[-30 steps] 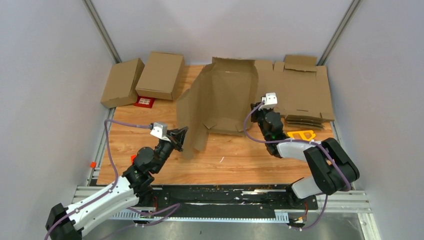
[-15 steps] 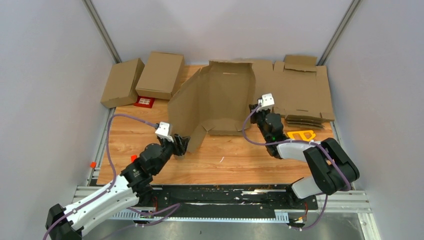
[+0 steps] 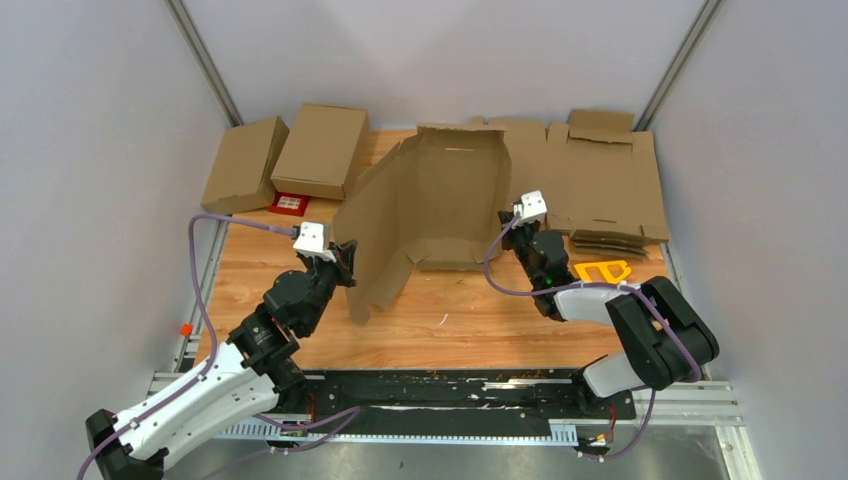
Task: Fold the paper box
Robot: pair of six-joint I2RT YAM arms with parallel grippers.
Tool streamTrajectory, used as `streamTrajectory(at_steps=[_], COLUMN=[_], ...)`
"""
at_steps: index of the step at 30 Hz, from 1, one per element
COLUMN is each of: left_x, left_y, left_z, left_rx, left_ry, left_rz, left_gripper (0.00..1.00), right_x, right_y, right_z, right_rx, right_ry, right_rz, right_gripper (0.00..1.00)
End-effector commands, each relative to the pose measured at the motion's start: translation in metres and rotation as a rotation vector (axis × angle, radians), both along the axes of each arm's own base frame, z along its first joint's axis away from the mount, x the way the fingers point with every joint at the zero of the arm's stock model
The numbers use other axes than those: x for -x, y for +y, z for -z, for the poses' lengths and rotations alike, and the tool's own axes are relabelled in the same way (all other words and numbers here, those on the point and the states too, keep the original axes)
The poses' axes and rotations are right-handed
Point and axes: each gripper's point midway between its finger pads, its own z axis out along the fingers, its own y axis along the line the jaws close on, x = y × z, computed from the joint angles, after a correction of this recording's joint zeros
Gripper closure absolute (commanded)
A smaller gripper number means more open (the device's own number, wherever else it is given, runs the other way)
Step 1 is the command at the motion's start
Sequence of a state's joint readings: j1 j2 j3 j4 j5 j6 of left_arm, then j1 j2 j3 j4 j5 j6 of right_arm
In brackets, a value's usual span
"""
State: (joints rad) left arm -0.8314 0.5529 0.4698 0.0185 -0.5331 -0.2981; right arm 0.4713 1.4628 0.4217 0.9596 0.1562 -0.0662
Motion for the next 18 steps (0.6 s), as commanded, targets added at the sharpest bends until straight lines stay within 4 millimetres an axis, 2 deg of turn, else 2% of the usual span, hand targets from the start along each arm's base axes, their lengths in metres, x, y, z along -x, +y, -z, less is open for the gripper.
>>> streamTrajectory(at_steps=[1, 9, 14, 18], left_x=[-0.001, 0.013, 0.020, 0.034], left_y=[0.004, -0.030, -0.043, -0.056], left_z=[-0.032, -0.026, -0.023, -0.024], left_rx=[0.035, 0.041, 0.041, 0.038], left_ry=[-0.071, -0.144, -0.129, -0.133], left_rz=[-0.014, 0.197, 0.280, 0.389], left_gripper=[1.00, 1.00, 1.00, 1.00], right_x=[0.007, 0.006, 0.009, 0.011], right_y=[0.004, 0.001, 0.005, 0.010], right_z=[0.007, -0.002, -0.008, -0.013], right_rx=[0.030, -0.028, -0.058, -0.066], right_ry=[0.014, 0.011, 0.009, 0.004], right_rz=[-0.027, 0.004, -0.020, -0.050], right_gripper=[1.00, 0.95, 0.93, 0.91])
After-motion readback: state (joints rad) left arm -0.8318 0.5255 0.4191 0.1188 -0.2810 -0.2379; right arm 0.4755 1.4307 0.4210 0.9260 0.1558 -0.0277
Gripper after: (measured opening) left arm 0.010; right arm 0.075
